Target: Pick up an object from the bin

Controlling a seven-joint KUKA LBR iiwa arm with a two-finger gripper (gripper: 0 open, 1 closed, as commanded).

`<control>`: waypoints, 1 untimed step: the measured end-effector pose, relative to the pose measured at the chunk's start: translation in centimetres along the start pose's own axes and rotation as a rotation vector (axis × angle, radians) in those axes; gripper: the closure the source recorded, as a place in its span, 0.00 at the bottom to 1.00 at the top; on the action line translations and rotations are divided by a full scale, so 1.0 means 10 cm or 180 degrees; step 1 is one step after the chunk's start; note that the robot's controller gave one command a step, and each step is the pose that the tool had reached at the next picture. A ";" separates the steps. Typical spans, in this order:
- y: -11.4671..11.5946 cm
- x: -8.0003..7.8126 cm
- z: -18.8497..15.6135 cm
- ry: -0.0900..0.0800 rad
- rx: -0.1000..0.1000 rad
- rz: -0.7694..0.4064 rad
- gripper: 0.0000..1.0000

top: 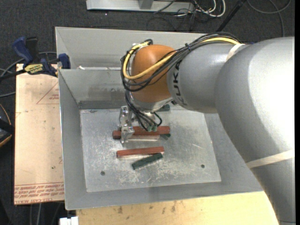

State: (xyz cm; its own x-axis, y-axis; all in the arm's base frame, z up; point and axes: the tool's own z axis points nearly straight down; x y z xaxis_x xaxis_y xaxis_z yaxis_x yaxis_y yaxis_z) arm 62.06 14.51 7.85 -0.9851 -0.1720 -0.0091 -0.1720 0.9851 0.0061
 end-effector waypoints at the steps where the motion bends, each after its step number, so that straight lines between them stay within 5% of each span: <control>1: 0.07 -0.15 -1.65 -0.0005 0.0015 0.0008 1.00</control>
Offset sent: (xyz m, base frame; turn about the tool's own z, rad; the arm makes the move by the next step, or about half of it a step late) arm 0.0000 0.0000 0.0000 0.0000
